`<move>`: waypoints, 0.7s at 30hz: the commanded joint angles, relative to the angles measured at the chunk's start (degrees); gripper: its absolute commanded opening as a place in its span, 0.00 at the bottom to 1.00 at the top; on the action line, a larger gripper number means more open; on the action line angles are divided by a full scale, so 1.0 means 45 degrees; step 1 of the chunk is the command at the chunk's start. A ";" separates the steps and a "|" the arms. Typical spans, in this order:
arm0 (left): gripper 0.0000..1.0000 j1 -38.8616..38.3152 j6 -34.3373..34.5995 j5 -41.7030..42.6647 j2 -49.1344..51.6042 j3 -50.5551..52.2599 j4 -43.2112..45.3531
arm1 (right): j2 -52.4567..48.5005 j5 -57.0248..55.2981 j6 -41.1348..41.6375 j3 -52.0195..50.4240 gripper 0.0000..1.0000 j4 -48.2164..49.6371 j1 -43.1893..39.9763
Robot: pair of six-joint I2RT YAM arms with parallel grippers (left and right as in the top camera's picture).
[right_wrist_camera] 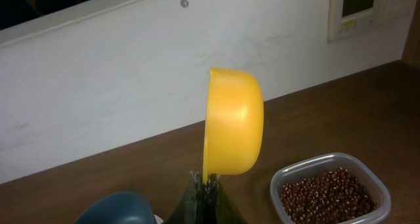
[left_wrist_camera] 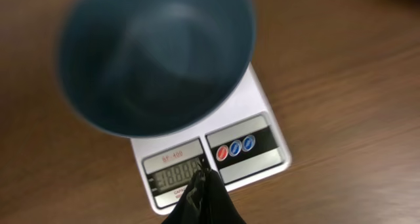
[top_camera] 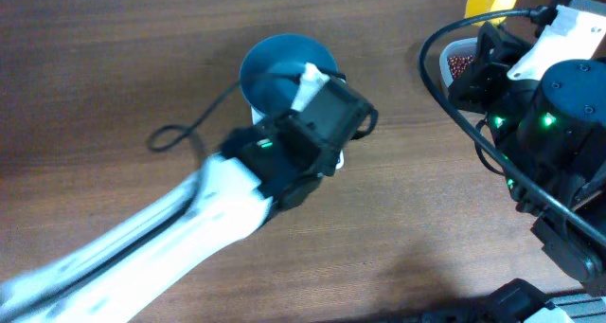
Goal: Scoop item into bowl and weigh 50g on scale
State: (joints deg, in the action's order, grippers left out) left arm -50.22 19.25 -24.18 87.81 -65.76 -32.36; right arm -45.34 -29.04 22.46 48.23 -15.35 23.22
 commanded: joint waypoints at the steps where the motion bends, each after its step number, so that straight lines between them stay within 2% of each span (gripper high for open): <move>1: 0.09 0.0194 -0.0214 0.0112 -0.2341 -0.0233 -0.0131 | -0.0350 0.0039 -0.0034 0.0340 0.04 0.0024 -0.0107; 3: 0.16 0.0884 -0.0214 -0.0209 -0.3745 -0.0233 -0.0277 | -0.0869 0.0185 0.0019 0.0340 0.04 0.0053 -0.0107; 5: 0.33 0.2288 -0.0214 -0.0549 -0.5003 -0.0233 -0.1127 | -0.1651 0.0486 0.0107 0.0340 0.04 0.0306 -0.0107; 6: 0.49 0.2793 -0.0209 -0.0539 -0.5275 -0.0233 -0.1535 | -0.1914 0.0525 0.0102 0.0340 0.04 0.0510 -0.0107; 7: 0.72 0.3385 -0.0204 -0.0539 -0.5532 -0.0233 -0.2035 | -0.2249 0.0641 0.0107 0.0340 0.04 0.0884 -0.0107; 8: 0.99 0.3978 -0.0204 -0.0534 -0.5693 -0.0233 -0.2535 | -0.2633 0.0806 0.0107 0.0340 0.04 0.1384 -0.0107; 11: 0.99 0.4483 -0.0199 -0.0374 -0.5683 -0.0233 -0.3376 | -0.3473 0.0957 0.0112 0.0350 0.04 0.2375 -0.0107; 13: 0.99 0.4483 -0.0355 -0.0335 -0.5678 -0.0233 -0.3254 | -0.3789 0.1258 0.0117 0.0364 0.04 0.2861 -0.0107; 16: 0.99 0.4503 -0.4299 0.1243 -0.5688 -0.0321 -0.3254 | -0.4124 0.1370 0.0112 0.0369 0.04 0.3512 -0.0107; 17: 0.99 0.4624 -0.4993 0.1583 -0.5688 -0.0544 -0.3279 | -0.4265 0.1370 0.0112 0.0432 0.04 0.3589 -0.0107; 19: 0.99 0.5168 -0.5168 0.1651 -0.5688 -0.0971 -0.3322 | -0.4493 0.1370 0.0107 0.0602 0.04 0.3580 -0.0107; 21: 0.99 0.6402 -0.6154 0.3895 -0.5688 -0.1608 -0.3478 | -0.4707 0.1370 0.0102 0.0787 0.04 0.3585 -0.0112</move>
State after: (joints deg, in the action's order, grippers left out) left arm -26.81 -0.32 -17.47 62.52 -68.47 -47.57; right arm -65.65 -23.40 22.52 49.21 0.34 23.00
